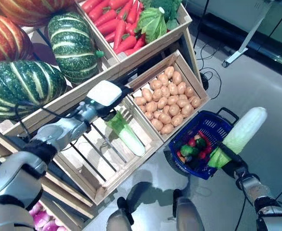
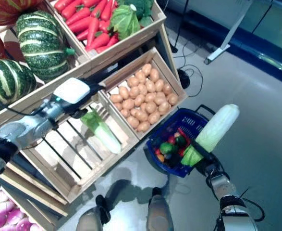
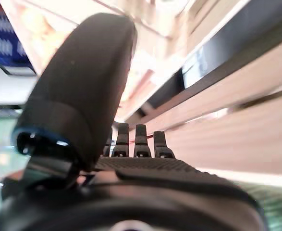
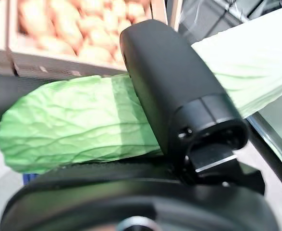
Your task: Put vegetables into the basket
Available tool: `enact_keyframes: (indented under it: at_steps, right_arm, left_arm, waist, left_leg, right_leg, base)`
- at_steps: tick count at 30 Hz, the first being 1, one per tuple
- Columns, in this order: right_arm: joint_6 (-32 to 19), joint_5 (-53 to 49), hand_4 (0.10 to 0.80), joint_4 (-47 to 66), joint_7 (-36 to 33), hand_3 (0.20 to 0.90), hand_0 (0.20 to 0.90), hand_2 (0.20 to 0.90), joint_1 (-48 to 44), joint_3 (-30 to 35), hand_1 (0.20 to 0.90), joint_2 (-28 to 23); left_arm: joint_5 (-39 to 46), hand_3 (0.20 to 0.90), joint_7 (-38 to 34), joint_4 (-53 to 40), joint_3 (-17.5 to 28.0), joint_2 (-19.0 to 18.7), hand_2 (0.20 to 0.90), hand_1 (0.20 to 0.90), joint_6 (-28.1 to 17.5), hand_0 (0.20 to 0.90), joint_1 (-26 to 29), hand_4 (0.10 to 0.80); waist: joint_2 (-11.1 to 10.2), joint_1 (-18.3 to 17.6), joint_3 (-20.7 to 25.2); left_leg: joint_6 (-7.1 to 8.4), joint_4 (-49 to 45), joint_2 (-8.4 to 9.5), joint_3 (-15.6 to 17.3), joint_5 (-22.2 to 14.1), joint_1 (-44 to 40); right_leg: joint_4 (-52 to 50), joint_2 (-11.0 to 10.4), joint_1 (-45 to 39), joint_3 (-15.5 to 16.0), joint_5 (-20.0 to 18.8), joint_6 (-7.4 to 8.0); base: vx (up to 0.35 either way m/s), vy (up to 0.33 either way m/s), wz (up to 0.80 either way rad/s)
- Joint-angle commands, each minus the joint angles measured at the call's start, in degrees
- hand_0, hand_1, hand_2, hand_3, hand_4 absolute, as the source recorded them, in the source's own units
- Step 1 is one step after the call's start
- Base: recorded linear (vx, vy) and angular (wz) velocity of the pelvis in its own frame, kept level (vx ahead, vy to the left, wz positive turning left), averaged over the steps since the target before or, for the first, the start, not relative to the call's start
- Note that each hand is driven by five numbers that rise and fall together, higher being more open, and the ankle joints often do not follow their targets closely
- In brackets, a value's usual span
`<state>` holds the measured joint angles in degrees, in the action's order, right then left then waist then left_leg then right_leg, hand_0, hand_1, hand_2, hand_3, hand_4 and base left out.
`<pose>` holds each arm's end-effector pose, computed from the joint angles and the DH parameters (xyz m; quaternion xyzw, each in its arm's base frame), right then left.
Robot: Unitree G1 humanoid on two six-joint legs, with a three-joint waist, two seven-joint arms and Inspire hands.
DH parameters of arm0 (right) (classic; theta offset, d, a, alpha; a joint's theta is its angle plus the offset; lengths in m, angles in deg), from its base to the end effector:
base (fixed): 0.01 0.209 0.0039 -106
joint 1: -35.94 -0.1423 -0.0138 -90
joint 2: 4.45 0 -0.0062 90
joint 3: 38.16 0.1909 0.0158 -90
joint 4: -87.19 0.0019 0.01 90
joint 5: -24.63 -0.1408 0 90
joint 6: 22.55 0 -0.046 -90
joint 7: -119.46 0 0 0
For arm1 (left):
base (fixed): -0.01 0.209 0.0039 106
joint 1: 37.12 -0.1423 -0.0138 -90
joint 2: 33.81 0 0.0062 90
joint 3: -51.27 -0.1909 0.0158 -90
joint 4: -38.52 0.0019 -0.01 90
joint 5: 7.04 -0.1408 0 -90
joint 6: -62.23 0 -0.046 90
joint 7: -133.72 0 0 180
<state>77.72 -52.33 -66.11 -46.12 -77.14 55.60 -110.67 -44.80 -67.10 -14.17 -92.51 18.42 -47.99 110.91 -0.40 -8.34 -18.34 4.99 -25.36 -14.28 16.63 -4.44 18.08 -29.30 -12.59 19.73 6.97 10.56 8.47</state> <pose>0.2270 -0.3213 -0.0072 0.4543 0.1633 -0.1828 0.8564 0.3327 0.2416 0.1757 0.7828 -0.2608 -0.1211 0.5518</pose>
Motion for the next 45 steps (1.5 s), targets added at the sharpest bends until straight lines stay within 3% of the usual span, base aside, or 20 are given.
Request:
enact_keyframes:
  at_steps: [1, 4, 5, 6, 7, 11, 15, 27, 38, 43, 45]
  right_arm:
    - [-4.7, -5.4, 0.4, -1.6, 0.3, 0.3, 0.3, 0.3, -6.9, 2.6, 0.3, -7.2]
    - [-4.4, -4.9, 0.4, -6.0, -0.3, 0.3, 0.3, 0.3, -10.5, 2.0, 0.3, -9.2]
    - [-4.4, -4.9, 0.4, -6.1, -0.3, 0.3, 0.3, 0.3, -10.7, 2.1, 0.3, -9.3]
    - [-3.9, -5.0, 0.4, -7.3, -1.1, 0.3, 0.3, 0.3, -11.8, 2.1, 0.3, -10.3]
    - [-3.6, -5.6, 0.4, -7.8, -1.7, 0.3, 0.3, 0.3, -12.4, 2.3, 0.3, -10.9]
    - [-3.6, -6.5, 0.4, -8.9, -2.6, 0.3, 0.3, 0.3, -12.0, 3.6, 0.3, -11.7]
    - [-3.8, -5.9, 0.4, -9.6, -4.3, 0.3, 0.3, 0.3, -12.3, 5.0, 0.3, -12.9]
    - [-1.6, -4.9, 0.4, -9.5, -4.7, 0.3, 0.3, 0.3, -17.1, 4.8, 0.3, -15.1]
    - [5.5, 1.9, 0.4, -9.7, -0.8, 0.3, 0.3, 0.3, -23.0, -2.2, 0.3, -14.0]
    - [6.0, 3.1, 0.4, -9.8, 0.3, 0.3, 0.3, 0.3, -23.4, -4.5, 0.3, -12.9]
    - [6.5, 4.4, 0.698, -10.0, -0.2, 0.747, 0.747, 0.747, -23.5, -4.9, 0.747, -12.7]
  left_arm:
    - [-0.4, 0.9, -2.6, -1.6, -0.6, -1.7, 0.9, 0.9, 1.1, 0.9, 9.2, 0.8]
    - [-1.6, 0.9, -4.3, -2.9, -7.5, -1.3, 0.9, 0.9, 1.0, 0.9, 15.7, 0.8]
    - [-1.7, 0.9, -4.4, -3.0, -7.8, -1.3, 0.9, 0.9, 1.0, 0.9, 16.0, 0.8]
    - [-2.7, 0.9, -5.6, -4.1, -9.8, -1.3, 0.9, 0.9, 0.9, 0.9, 17.8, 0.8]
    - [-3.5, 0.9, -6.5, -5.2, -11.0, -1.4, 0.9, 0.9, 1.3, 0.9, 19.3, 0.8]
    - [-6.8, 0.9, -12.3, -8.4, -13.6, -2.3, 0.9, 0.9, 2.3, 0.9, 22.2, 0.8]
    - [-6.6, 0.9, -8.3, -11.1, -15.3, -3.4, 0.9, 0.9, 3.5, 0.9, 22.9, 0.8]
    - [-6.0, 0.9, -3.3, -8.6, -16.6, -4.8, 0.9, 0.9, 7.9, 0.9, 24.4, 0.8]
    - [-5.7, 0.9, -1.0, -4.0, -16.9, -3.9, 0.9, 0.9, 8.6, 0.9, 26.4, 0.8]
    - [-5.5, 0.9, 0.8, -4.9, -17.6, -3.7, 0.9, 0.9, 8.9, 0.9, 27.6, 0.8]
    - [-5.7, 0.9, 1.6, -5.2, -18.0, -3.5, 0.9, 0.9, 8.7, 0.9, 28.0, 0.8]
  waist:
    - [0.8, 0.1, 1.4]
    - [1.1, 0.2, 0.1]
    - [1.1, 0.3, 0.0]
    - [1.3, 0.3, -0.3]
    - [1.3, 0.3, -0.8]
    - [1.7, 0.6, -1.4]
    - [2.0, 0.9, -1.8]
    - [2.8, 1.2, -3.2]
    - [3.5, 1.6, -3.8]
    - [3.4, 1.7, -3.7]
    - [3.4, 1.7, -3.6]
  left_leg:
    - [2.35, -11.3, -2.9, -4.2, -8.7, 4.0]
    - [2.16, -18.0, -3.67, -5.2, -11.6, 8.6]
    - [2.14, -18.6, -3.73, -5.3, -11.8, 9.0]
    - [2.57, -22.1, -3.99, -6.1, -14.6, 10.1]
    - [2.14, -23.8, -4.34, -6.0, -14.3, 11.8]
    - [2.32, -29.8, -4.39, -7.7, -18.2, 15.0]
    - [2.69, -34.6, -4.21, -9.0, -20.3, 17.7]
    - [3.27, -48.9, -5.27, -12.7, -25.2, 29.6]
    - [3.46, -59.4, -6.8, -15.7, -27.6, 41.8]
    - [3.65, -62.4, -7.28, -17.3, -28.1, 46.2]
    - [3.61, -63.0, -7.23, -17.7, -28.3, 47.1]
  right_leg:
    - [-6.9, -2.5, 1.8, 2.3, 0.6, -1.84]
    - [-14.0, -4.6, 6.5, 2.0, 2.7, -1.82]
    - [-14.5, -4.8, 6.8, 2.0, 2.9, -1.83]
    - [-17.7, -5.7, 7.9, 1.4, 4.9, -1.34]
    - [-18.9, -6.3, 9.4, 1.5, 4.3, -1.82]
    - [-24.5, -8.1, 12.8, 0.2, 7.2, -1.33]
    - [-28.2, -9.2, 15.6, -0.5, 8.5, -1.07]
    - [-41.2, -11.2, 27.9, -3.0, 12.3, -0.5]
    - [-53.1, -13.2, 41.4, -6.0, 13.9, -0.19]
    - [-56.6, -13.8, 46.1, -7.3, 14.3, -0.2]
    - [-57.5, -13.7, 47.2, -7.6, 14.4, -0.22]
  base:
    - [-0.146, -0.035, 0.17]
    - [-0.097, -0.024, 0.1]
    - [0.018, -0.017, 0.03]
    - [-0.048, -0.023, 0.03]
    - [-0.005, -0.026, 0.07]
    - [-0.019, -0.017, 0.15]
    - [-0.001, 0.004, 0.09]
    - [-0.016, -0.017, 0.02]
    - [-0.015, -0.057, -0.02]
    - [-0.012, -0.053, 0.05]
    - [-0.013, -0.049, 0.04]
